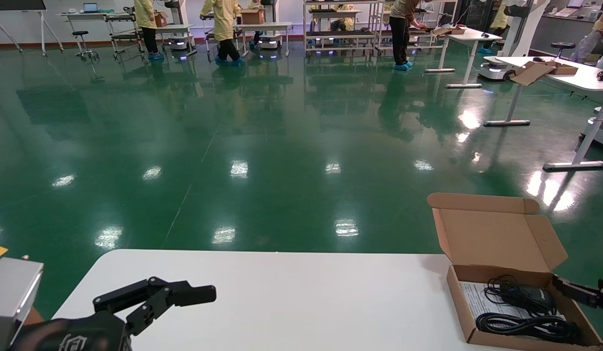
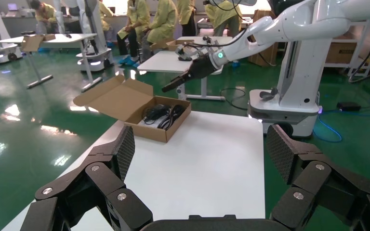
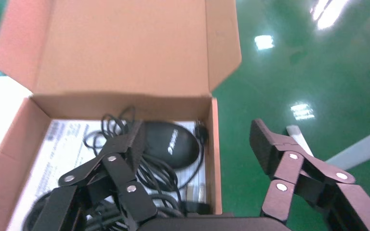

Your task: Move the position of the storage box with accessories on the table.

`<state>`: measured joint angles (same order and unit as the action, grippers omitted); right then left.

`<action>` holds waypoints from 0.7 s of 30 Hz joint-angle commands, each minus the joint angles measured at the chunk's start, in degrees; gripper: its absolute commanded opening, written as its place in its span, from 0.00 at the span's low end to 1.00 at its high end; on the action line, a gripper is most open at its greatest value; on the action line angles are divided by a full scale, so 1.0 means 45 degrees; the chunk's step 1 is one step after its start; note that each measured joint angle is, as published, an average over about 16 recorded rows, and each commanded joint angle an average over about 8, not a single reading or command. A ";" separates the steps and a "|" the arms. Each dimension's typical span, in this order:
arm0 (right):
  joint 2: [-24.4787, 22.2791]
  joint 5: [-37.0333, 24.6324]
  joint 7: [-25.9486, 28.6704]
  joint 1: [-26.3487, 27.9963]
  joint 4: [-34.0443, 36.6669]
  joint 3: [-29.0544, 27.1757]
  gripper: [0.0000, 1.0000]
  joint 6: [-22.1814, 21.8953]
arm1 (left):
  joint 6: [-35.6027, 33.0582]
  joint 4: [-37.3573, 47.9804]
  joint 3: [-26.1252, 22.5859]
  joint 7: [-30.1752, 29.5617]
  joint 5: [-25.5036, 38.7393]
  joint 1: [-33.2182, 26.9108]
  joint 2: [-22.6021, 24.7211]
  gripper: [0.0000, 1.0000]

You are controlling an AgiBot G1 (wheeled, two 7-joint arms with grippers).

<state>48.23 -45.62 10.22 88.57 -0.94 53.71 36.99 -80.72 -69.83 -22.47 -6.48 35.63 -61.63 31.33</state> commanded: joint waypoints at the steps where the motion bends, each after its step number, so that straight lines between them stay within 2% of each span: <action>1: -0.0060 0.0009 0.0002 0.0140 -0.0028 -0.0007 1.00 0.0147 | 0.0000 0.0000 0.0000 0.0000 0.0000 0.0000 0.0000 1.00; 11: -0.0405 -0.0233 0.0589 0.1184 -0.0015 0.0166 1.00 0.1162 | 0.0000 0.0000 0.0000 0.0000 0.0000 0.0000 0.0000 1.00; 21: -0.0818 -0.0014 0.1877 0.1998 -0.0186 0.0032 1.00 0.3187 | 0.0000 0.0000 0.0000 0.0000 0.0000 0.0000 0.0000 1.00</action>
<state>44.57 -44.90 18.94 97.30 -1.90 53.33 51.71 -80.72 -69.83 -22.47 -6.48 35.63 -61.63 31.33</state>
